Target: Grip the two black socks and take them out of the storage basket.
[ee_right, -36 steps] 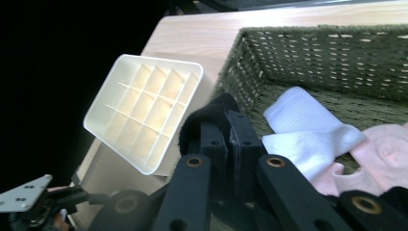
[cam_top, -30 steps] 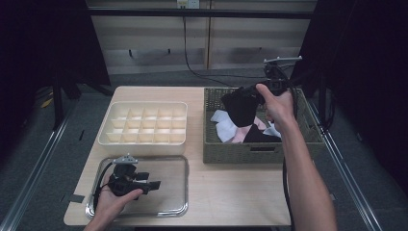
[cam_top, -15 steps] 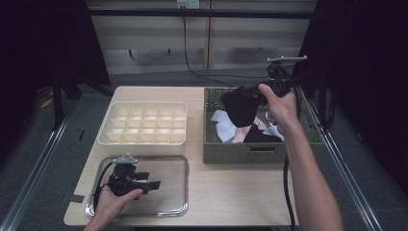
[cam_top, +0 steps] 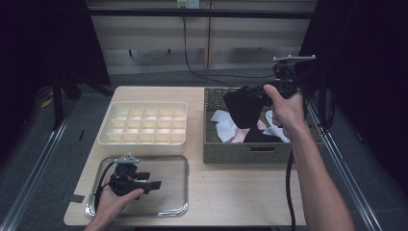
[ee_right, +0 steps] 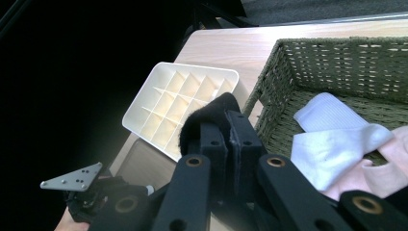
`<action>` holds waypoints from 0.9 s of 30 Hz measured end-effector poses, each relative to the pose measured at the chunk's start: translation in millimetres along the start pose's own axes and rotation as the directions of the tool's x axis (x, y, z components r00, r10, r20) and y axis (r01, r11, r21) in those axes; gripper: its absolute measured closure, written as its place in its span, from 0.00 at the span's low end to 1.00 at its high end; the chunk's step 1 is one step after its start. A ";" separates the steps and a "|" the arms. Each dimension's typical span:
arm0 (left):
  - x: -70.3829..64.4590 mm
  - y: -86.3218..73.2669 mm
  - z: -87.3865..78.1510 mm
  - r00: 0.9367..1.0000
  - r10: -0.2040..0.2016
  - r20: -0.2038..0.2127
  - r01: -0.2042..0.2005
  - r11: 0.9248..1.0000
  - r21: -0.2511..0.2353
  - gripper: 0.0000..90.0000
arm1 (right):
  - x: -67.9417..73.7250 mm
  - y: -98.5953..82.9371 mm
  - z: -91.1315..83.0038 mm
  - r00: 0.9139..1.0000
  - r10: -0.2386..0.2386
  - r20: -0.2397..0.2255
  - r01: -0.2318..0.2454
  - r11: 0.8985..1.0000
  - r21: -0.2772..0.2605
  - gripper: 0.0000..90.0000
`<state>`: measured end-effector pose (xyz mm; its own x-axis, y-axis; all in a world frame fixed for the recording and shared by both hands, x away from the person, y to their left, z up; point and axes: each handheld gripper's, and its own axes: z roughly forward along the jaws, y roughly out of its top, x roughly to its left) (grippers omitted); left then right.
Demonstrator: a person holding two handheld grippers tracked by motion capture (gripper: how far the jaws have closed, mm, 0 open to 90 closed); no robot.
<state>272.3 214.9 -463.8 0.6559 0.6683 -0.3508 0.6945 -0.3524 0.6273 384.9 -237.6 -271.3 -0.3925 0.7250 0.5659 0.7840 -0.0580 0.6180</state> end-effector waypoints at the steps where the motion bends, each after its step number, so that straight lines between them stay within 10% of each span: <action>1: 0.0 0.0 0.0 1.000 0.000 0.000 0.000 1.000 0.000 0.38 | 0.0 0.0 0.0 1.000 0.000 0.000 0.000 1.000 0.000 0.96; 27: -2.3 11.4 -2.3 1.000 0.017 -0.012 -0.018 0.999 -0.030 0.45 | 23.0 -58.7 -16.5 0.996 -0.060 -0.067 0.060 0.998 0.001 0.96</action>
<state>278.0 210.8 -454.1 0.6644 0.6696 -0.3319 0.6737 -0.3444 0.6538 322.0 -228.8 -285.6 -0.4702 0.6793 0.5635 0.7596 -0.0136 0.6502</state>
